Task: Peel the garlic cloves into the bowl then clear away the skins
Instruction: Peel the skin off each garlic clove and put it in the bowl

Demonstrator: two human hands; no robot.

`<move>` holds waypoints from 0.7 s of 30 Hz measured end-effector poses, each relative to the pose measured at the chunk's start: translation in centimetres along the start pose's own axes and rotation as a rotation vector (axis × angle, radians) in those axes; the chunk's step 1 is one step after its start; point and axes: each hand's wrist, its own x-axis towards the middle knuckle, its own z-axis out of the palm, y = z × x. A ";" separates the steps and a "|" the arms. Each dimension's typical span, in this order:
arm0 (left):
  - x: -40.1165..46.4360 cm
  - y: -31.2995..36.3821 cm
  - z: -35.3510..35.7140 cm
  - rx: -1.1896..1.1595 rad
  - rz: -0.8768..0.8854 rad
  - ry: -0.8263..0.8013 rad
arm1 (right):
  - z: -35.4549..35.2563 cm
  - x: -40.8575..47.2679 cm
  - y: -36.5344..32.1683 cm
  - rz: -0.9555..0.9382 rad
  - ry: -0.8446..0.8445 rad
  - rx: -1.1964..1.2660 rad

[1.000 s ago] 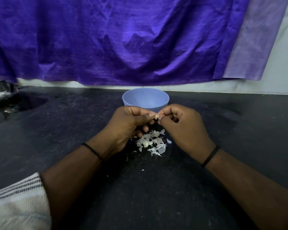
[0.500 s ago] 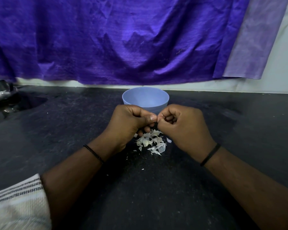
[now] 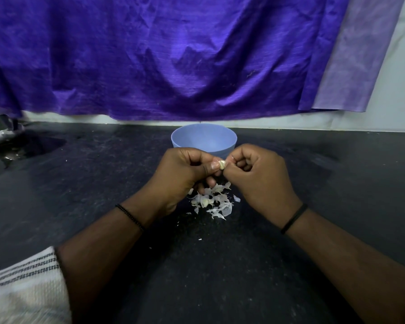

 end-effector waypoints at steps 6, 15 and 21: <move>-0.1 0.1 -0.1 -0.064 -0.026 -0.028 | 0.0 0.1 0.3 0.013 -0.004 0.033; -0.1 -0.1 -0.4 -0.082 -0.066 -0.009 | 0.1 0.0 0.4 -0.039 -0.010 -0.030; 0.1 0.2 -0.4 -0.123 -0.087 -0.026 | 0.0 0.2 0.5 0.037 -0.012 0.037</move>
